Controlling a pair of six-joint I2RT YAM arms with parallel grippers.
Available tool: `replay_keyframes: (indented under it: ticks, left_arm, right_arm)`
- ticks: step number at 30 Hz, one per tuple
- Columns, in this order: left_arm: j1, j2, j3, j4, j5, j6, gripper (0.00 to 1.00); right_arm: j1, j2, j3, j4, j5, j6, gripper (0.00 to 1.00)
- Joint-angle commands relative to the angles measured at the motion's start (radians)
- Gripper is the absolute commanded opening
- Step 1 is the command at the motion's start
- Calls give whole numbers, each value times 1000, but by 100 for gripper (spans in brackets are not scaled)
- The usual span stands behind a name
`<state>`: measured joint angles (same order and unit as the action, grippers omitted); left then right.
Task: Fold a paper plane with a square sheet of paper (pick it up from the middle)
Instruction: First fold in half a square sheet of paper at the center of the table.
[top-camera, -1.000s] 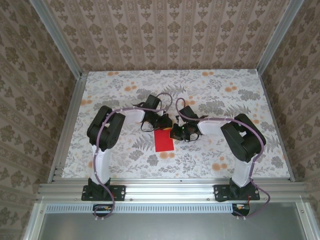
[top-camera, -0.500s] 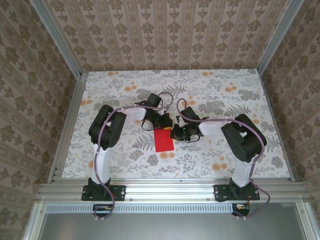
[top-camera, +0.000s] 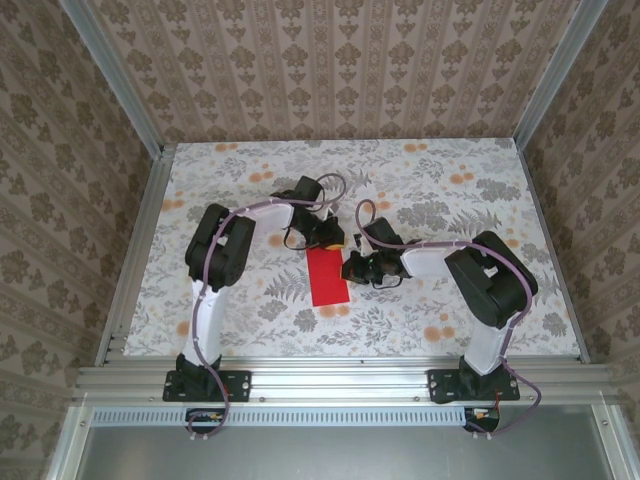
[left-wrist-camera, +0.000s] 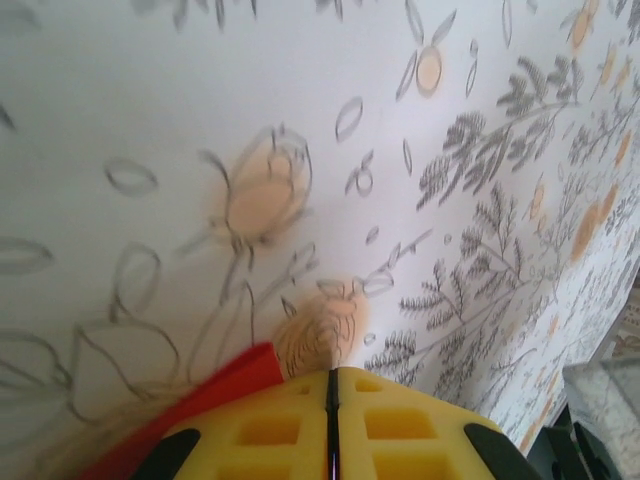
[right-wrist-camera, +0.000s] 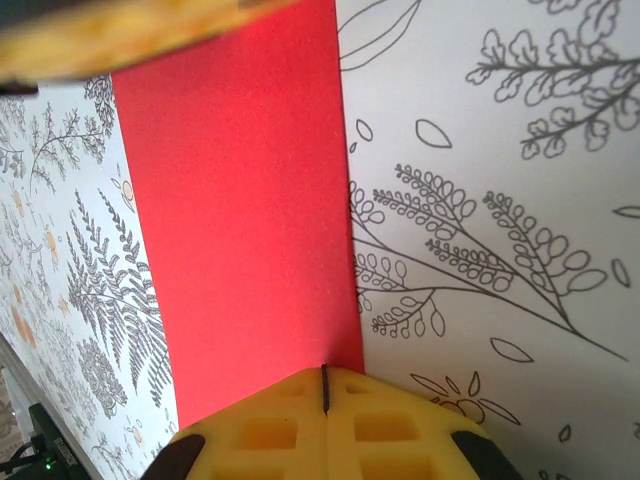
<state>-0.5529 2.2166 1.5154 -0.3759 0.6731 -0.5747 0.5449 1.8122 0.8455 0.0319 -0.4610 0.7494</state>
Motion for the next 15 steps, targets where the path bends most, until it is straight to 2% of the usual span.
replay_keyframes:
  ticks: [1,10,12,14,15]
  left_arm:
    - [68,70,47,36,-207,55,10]
    - [90,62,121,22,-196,82,11]
    - [90,25,145,0,-206,96,14]
    - [90,-34,151,-17,-215,106,21]
    - [118,-63,146,-20,-222,109,24]
  right_arm:
    - [29,50,-89,-281,17,-22,6]
    - [29,9,-60,-270,17,-21,6]
    - [29,-8,-20,-267,19,-19,7]
    - [30,-34,38,-263,29,-12,8]
    - [31,-48,62,-263,39,-11,9]
